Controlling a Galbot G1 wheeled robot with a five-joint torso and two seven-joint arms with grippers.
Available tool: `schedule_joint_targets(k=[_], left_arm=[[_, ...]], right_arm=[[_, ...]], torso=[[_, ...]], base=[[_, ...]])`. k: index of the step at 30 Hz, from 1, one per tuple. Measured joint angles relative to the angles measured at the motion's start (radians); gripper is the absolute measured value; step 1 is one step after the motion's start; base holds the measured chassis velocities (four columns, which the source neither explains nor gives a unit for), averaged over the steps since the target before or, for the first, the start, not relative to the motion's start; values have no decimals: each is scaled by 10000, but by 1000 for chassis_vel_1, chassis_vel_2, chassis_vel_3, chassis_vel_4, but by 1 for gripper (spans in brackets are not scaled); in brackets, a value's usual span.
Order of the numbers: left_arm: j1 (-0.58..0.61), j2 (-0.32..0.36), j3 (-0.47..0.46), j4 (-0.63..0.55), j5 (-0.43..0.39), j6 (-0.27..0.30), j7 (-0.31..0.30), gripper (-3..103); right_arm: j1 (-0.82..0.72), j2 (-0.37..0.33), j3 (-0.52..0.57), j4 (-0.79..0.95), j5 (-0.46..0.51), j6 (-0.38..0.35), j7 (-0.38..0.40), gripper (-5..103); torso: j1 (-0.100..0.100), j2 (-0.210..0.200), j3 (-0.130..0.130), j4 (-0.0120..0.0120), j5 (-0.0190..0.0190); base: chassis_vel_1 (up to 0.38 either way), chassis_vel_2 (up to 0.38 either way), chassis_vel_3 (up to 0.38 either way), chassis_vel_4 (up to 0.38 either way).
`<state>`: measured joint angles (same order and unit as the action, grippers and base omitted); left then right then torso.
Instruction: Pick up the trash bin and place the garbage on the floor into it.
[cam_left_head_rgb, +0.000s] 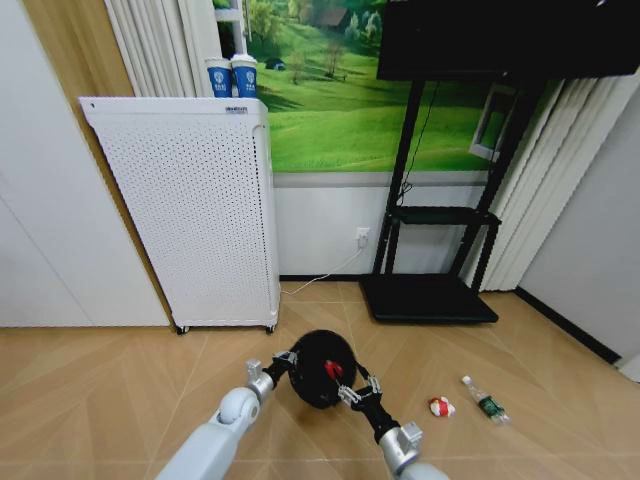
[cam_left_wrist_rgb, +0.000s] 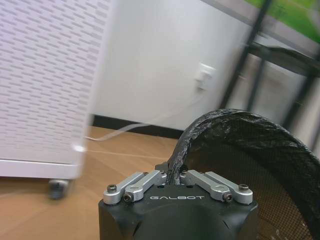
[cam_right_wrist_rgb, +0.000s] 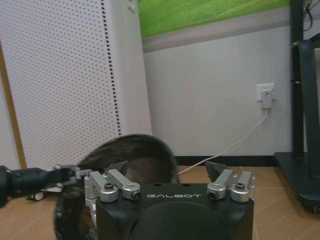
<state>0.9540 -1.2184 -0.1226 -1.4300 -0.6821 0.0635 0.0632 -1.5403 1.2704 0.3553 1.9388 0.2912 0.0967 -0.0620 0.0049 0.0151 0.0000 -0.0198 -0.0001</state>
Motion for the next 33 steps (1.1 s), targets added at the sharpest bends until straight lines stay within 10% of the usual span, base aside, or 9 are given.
schedule_joint_targets(k=[14, 33], left_arm=[[1906, 462, -2489, -1323, -646, 305, -366, 4], [2910, 476, -3099, -1986, -581, 297, -252, 4]], right_arm=[[260, 2, 133, -408, -145, -423, 529, 100], [465, 159, 94, -893, -410, -482, 838, 100]], torso=[[0, 1, -1, 0, 1], [2, 2, 0, -2, 4]], base=[[-48, -42, 53, 52], [-197, -203, 191, 194]])
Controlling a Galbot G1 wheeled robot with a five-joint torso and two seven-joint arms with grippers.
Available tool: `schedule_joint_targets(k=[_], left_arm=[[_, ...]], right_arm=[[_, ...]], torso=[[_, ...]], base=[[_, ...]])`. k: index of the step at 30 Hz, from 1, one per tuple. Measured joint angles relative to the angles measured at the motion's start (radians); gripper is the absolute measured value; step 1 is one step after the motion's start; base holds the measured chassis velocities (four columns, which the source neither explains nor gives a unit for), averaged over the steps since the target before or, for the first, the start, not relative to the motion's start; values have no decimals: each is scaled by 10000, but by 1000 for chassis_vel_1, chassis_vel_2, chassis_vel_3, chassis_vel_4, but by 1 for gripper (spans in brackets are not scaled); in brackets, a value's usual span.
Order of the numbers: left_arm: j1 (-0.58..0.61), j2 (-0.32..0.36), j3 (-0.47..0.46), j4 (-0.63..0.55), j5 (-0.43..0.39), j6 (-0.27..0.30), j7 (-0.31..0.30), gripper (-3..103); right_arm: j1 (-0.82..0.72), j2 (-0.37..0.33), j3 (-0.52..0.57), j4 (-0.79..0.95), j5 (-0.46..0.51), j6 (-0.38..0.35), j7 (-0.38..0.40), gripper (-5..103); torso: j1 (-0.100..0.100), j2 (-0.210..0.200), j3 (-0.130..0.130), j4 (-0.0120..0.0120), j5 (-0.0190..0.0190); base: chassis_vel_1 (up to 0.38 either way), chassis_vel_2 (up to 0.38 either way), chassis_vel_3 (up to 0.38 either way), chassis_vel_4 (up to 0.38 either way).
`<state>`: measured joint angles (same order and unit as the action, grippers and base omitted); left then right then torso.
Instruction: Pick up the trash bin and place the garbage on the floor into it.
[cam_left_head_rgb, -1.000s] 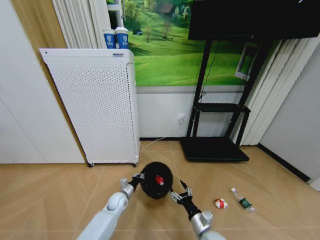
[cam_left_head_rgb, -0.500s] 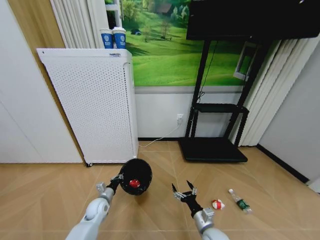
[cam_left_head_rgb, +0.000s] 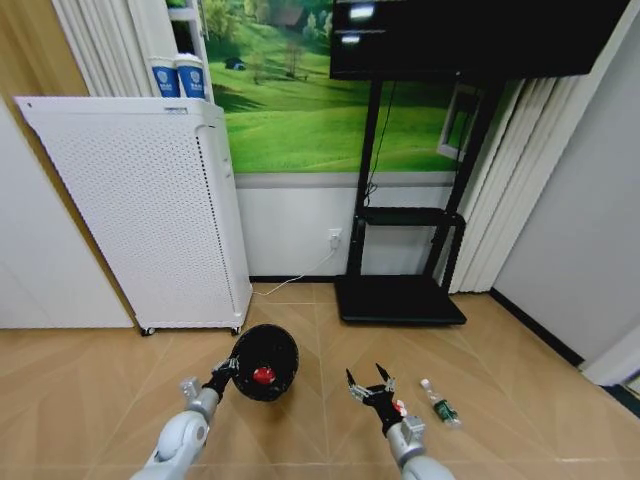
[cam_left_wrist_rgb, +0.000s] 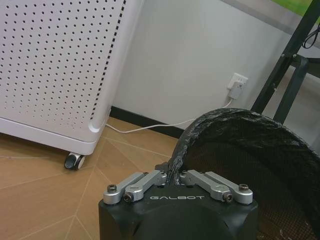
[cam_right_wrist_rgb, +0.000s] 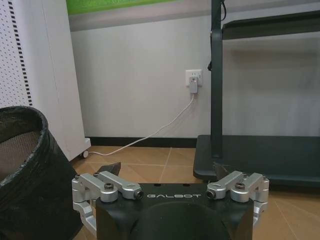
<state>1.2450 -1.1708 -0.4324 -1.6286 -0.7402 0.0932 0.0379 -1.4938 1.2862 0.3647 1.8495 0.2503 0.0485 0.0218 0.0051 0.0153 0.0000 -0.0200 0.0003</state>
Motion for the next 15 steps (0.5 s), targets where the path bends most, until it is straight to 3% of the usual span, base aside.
schedule_joint_targets(k=[8, 15], left_arm=[[538, -37, -314, -199, 214, -28, 132, 4], [655, -135, -333, -272, 285, -87, 150, 4]], right_arm=[[87, -25, 54, -169, 72, -140, 120, 100], [132, -66, 117, -320, 50, -210, 135, 100]], torso=[[-1, -1, 0, 8, -4], [-1, 0, -1, -1, -3]], base=[[51, 54, -43, -47], [0, 0, 0, 0]])
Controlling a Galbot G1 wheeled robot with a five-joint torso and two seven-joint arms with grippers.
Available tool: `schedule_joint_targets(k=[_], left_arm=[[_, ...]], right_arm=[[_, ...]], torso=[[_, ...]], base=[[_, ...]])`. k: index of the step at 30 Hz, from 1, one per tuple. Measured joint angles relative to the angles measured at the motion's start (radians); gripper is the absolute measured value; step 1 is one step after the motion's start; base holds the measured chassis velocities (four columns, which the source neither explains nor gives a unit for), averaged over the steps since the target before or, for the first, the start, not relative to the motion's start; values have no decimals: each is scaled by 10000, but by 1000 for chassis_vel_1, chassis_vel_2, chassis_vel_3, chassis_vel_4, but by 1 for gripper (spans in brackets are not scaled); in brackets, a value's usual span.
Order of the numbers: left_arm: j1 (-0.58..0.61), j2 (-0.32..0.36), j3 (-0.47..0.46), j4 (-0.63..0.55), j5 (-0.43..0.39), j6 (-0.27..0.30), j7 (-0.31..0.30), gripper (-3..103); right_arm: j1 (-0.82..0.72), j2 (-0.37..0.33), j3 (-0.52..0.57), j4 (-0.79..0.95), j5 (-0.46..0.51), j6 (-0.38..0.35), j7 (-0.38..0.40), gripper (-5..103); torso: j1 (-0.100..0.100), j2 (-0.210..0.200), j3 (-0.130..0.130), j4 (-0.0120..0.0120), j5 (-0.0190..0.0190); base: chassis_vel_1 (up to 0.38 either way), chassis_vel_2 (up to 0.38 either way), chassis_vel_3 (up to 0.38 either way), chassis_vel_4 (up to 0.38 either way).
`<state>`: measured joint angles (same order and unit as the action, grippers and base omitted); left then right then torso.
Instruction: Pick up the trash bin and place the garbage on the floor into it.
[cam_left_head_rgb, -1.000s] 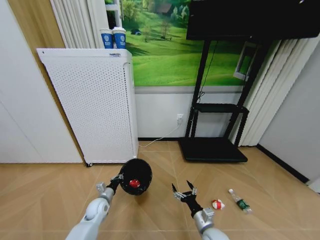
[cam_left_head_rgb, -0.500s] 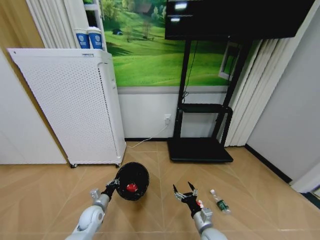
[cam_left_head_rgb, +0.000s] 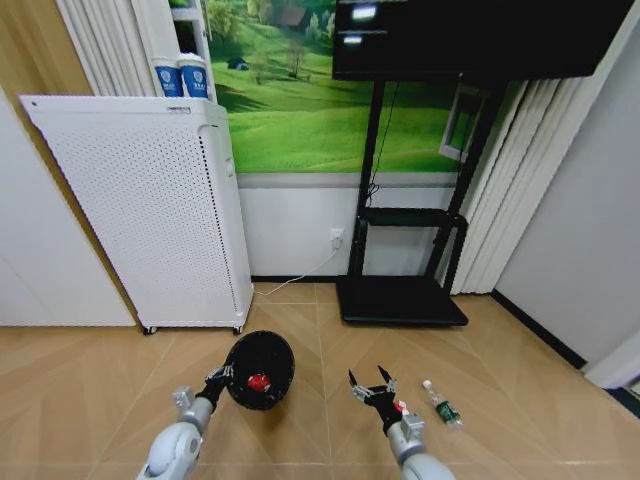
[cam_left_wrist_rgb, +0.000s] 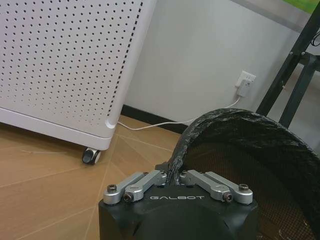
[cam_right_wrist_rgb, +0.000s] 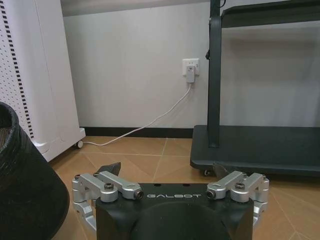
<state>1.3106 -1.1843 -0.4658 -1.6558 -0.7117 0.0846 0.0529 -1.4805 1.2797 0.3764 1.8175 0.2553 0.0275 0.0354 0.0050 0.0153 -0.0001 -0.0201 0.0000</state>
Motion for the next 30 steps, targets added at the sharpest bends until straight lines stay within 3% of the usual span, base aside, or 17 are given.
schedule_joint_targets(k=[10, 13, 18, 30], left_arm=[[137, -57, -25, -32, 93, -79, 24, 4], [146, -60, -68, -33, 93, -92, 34, 4], [166, -42, -122, -33, 91, -104, 50, 4], [237, -113, -168, -13, 118, -128, 93, 4]], right_arm=[[0, -49, 47, -125, 31, 97, 64, 100], [40, 37, 122, -181, -529, 134, 257, 100], [70, 30, 330, -349, -520, 119, 418, 100], [-58, -33, 423, -355, -374, 109, 286, 100]], torso=[[-3, 0, 0, 3, 0], [1, -1, 3, 1, 0], [3, -1, 3, 3, 1], [-2, -1, 1, 4, -1]], base=[[-100, 78, 93, -84], [-149, 172, 152, -151], [-105, 112, 92, -71], [-2, -24, -8, 20]])
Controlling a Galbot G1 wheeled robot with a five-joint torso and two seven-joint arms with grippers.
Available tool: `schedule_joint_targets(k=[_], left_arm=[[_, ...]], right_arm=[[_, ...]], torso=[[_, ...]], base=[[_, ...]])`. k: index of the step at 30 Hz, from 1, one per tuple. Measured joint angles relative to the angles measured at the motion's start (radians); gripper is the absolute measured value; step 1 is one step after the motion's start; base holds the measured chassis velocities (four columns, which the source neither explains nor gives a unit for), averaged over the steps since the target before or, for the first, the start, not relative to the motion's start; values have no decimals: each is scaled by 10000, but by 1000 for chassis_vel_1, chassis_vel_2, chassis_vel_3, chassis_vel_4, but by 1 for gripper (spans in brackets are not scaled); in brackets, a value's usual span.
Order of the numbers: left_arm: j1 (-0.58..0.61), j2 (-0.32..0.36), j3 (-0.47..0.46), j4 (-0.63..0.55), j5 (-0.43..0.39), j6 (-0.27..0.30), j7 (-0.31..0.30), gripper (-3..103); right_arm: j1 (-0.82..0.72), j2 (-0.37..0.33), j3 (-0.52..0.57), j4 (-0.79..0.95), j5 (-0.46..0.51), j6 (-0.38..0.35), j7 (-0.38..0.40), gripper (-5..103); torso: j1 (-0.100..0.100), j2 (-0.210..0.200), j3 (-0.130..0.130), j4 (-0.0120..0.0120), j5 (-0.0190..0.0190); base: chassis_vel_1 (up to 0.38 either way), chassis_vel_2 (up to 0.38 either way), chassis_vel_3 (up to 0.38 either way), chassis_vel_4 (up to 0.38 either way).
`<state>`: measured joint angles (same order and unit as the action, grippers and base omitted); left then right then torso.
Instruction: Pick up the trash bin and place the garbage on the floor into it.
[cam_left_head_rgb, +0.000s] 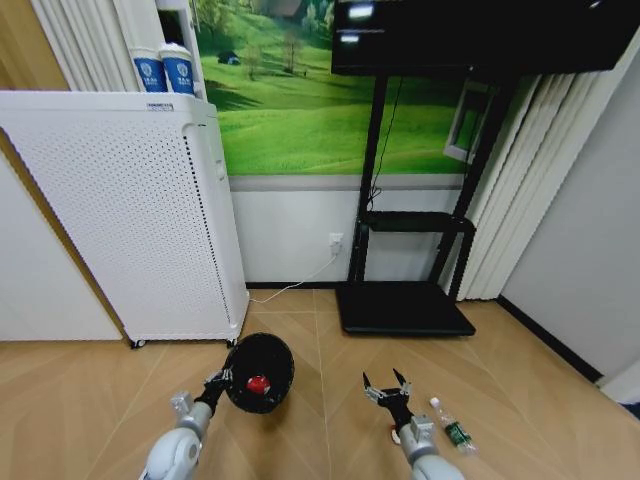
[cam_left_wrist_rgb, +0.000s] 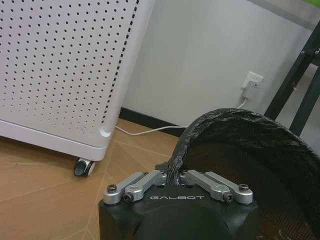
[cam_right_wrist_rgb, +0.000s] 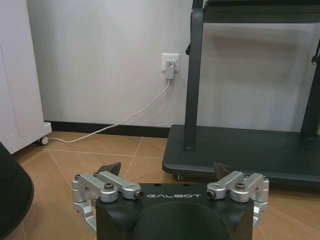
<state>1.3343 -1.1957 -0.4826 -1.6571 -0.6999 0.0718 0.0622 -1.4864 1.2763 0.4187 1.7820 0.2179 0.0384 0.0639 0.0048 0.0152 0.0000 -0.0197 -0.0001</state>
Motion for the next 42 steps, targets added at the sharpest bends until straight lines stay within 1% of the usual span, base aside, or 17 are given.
schedule_joint_targets(k=[7, 9, 11, 12, 13, 15, 16, 19, 21, 24, 28, 29, 33, 34, 38, 39, 42], left_arm=[[54, 30, -110, -6, 0, -5, 42, 4], [52, 15, -114, -5, 0, -9, 52, 4], [51, 8, -115, 0, 0, -9, 52, 4], [45, 6, -122, 6, 0, -9, 52, 4], [33, 5, -137, 7, -7, -9, 52, 4], [18, 6, -163, 13, -19, -9, 55, 4], [-17, 17, -236, 33, -53, -9, 57, 4], [-48, 24, -306, 52, -93, -9, 56, 4], [-92, 44, -493, 80, -143, -7, 51, 4], [-120, 57, -636, 89, -131, -24, 18, 4], [-156, 72, -736, 71, -154, -57, -52, 4], [-183, 115, -818, -22, -281, -35, -110, 4], [-317, 334, -1074, -218, -511, 16, -155, 4], [-320, 390, -1128, -232, -548, 30, -155, 4], [-293, 447, -1212, -297, -612, 44, -150, 4], [-285, 447, -1201, -299, -613, 52, -149, 4], [-281, 427, -1161, -369, -612, 59, -149, 4]], right_arm=[[10, 51, -60, -136, -80, 3, 2, 100], [1, 84, -59, -298, -317, 61, 87, 100], [0, 103, -52, -436, -476, 181, 116, 100], [-2, 121, -46, -649, -601, 488, 113, 100], [-19, 120, -11, -814, -713, 730, 64, 100], [-66, 112, 36, -883, -849, 768, 7, 100], [-204, 87, 78, -889, -1019, 549, -42, 100], [-393, 87, 86, -881, -1196, 371, -47, 100], [-746, 162, 14, -867, -1725, 226, -154, 100], [-868, 223, -103, -922, -1864, 136, -171, 100], [-912, 264, -214, -1028, -1934, 122, -168, 100], [-909, 278, -286, -1130, -2006, 127, -174, 100], [-770, 326, -456, -1765, -2242, 94, -186, 100], [-671, 339, -474, -2036, -2228, 93, -190, 100], [-328, 409, -517, -2803, -1940, -5, -265, 100], [-222, 429, -520, -3042, -1918, -67, -290, 100], [22, 488, -515, -3556, -1919, -167, -343, 100]], torso=[[1, 0, 0, 0, 3], [1, 1, 0, -4, 0], [1, 0, 0, -3, -2], [1, 0, 1, -3, 6], [1, 0, 1, -3, 1], [1, 0, 0, -3, 1], [1, 0, 0, -4, 4], [1, 1, 1, -5, -1], [1, 0, 0, -3, 0], [1, 0, 0, 2, -1], [1, 0, 0, 0, 0], [1, 0, 0, 5, -3], [1, 1, 0, -1, 4], [2, 0, 1, -1, -4], [3, 0, 0, -1, 2], [3, 0, 1, 0, -4], [3, 1, 0, -1, 3]], base=[[-120, -103, 135, 108], [-210, -210, 205, 194], [-255, -221, 217, 191], [-207, -224, 217, 220], [-207, -159, 191, 220], [-181, -159, 178, 189], [-91, -153, 76, 91], [-63, -101, 76, 91], [-24, -38, 7, 5], [19, 10, -20, -17], [40, 46, -52, -41], [32, 52, -46, -31], [0, 0, 0, 0], [0, 0, 0, 0], [0, 0, 0, 0], [0, 0, 0, 0], [0, 0, 0, 0]])
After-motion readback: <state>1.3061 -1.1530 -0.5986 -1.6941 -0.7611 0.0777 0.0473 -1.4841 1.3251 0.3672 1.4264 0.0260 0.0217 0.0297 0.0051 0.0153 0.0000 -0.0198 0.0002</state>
